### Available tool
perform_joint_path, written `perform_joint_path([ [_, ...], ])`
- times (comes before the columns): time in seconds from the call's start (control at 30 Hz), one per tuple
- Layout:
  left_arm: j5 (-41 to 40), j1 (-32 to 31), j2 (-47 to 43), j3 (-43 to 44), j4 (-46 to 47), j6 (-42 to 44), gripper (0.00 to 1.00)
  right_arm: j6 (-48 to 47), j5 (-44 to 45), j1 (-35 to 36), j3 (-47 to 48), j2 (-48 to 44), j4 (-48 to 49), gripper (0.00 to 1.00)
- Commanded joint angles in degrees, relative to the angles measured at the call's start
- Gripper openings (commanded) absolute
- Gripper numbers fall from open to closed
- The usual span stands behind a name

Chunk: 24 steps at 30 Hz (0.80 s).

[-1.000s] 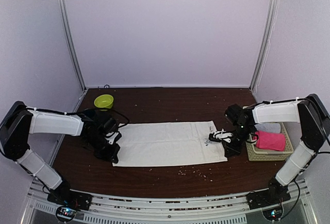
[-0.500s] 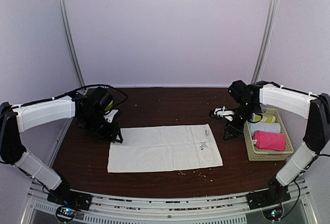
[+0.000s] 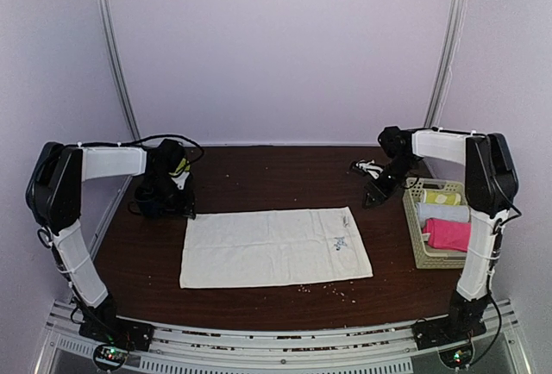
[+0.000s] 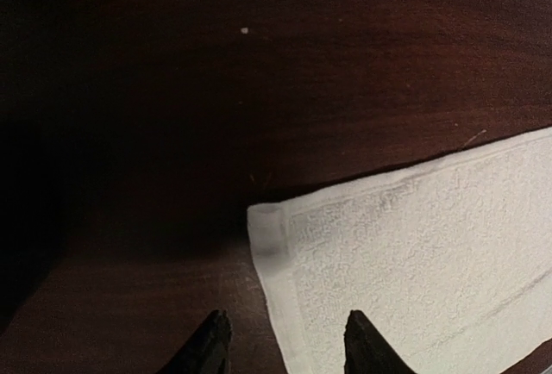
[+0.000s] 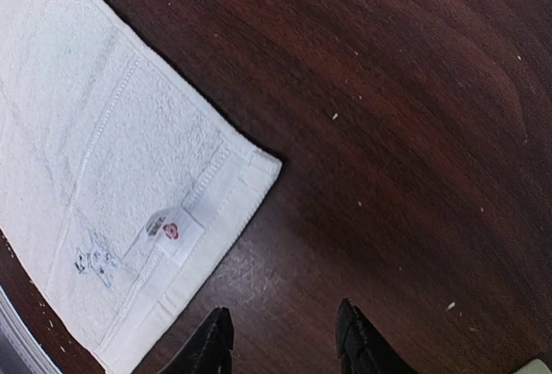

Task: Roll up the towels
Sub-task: Move the towel to the center of the board, then fold the towel at the center of the board.

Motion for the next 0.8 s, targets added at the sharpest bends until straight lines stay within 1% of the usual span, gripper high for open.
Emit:
perform_joint_path([
  [0.0, 1.89, 2.49, 1.75, 0.51, 4.66, 2.09, 0.46, 2.58, -5.67, 0.42, 5.96, 4.81, -0.4, 0.43],
  [0.13, 2.97, 3.29, 3.33, -0.18, 6.16, 2.92, 0.42, 3.59, -6.15, 2.25, 9.05, 8.48, -0.08, 0.43],
  [0.17, 3.14, 3.32, 3.57, -0.51, 6.75, 3.05, 0.41, 4.11, -5.55, 2.7, 9.41, 9.25, 0.3, 0.43],
  [0.23, 3.4, 3.36, 4.31, -0.73, 7.59, 3.44, 0.34, 4.8, -4.66, 3.39, 10.46, 10.73, 0.9, 0.43],
  [0.27, 3.5, 3.32, 4.68, -0.82, 7.78, 3.49, 0.33, 5.01, -4.21, 3.71, 10.87, 11.51, 1.1, 0.43],
  [0.43, 3.6, 3.35, 5.24, -1.63, 8.21, 3.88, 0.4, 5.51, -1.79, 5.45, 12.22, 13.98, 1.52, 0.43],
  [0.63, 4.37, 3.33, 6.38, -1.7, 9.43, 4.34, 0.38, 6.05, 2.46, 7.16, 10.46, 14.11, 2.44, 0.42],
  [0.77, 4.35, 3.35, 7.1, -1.43, 10.17, 4.47, 0.35, 6.13, 3.24, 7.17, 9.61, 13.95, 2.26, 0.39],
])
